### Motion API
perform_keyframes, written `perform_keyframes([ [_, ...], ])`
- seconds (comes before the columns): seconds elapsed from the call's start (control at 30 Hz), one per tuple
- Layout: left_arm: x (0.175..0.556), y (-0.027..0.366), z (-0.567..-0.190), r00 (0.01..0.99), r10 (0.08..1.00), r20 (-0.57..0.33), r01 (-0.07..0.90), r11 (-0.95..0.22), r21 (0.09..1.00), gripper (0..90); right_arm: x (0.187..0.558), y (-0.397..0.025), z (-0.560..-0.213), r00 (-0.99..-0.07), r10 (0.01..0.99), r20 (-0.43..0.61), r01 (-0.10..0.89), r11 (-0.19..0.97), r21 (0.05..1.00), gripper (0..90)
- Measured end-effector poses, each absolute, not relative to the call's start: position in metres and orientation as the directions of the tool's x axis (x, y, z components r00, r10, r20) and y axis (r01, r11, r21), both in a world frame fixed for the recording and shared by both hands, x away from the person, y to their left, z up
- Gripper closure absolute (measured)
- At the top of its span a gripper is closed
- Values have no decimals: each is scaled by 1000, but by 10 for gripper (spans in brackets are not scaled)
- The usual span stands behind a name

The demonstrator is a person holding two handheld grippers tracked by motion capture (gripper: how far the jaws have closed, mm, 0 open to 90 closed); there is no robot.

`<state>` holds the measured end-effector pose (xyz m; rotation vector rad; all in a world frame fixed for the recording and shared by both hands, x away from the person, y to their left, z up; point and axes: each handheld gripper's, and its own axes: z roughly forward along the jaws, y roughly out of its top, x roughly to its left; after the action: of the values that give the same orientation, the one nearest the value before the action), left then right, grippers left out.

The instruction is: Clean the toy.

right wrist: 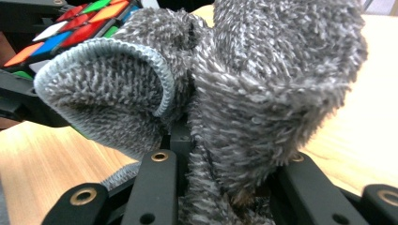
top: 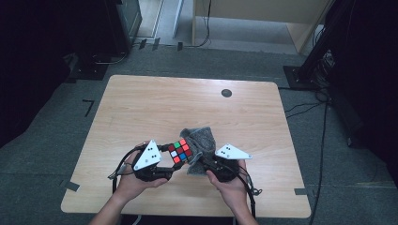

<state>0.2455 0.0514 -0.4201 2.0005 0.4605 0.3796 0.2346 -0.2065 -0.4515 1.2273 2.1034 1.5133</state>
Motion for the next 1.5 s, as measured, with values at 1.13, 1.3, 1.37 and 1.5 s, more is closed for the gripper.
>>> perform_keyframes([
  [1.13,247,61,-415,898,440,26,149,-359,921,344,234,-209,-451,-648,711,272,441,59,896,701],
  [1.3,248,55,-422,900,433,49,153,-418,895,344,229,-214,-440,-651,716,253,397,36,917,702],
  [1.37,246,52,-423,902,428,63,143,-433,890,344,226,-216,-433,-658,712,245,369,20,929,702],
  [1.5,244,54,-418,904,425,48,139,-399,906,344,226,-213,-437,-666,704,248,370,23,929,704],
])
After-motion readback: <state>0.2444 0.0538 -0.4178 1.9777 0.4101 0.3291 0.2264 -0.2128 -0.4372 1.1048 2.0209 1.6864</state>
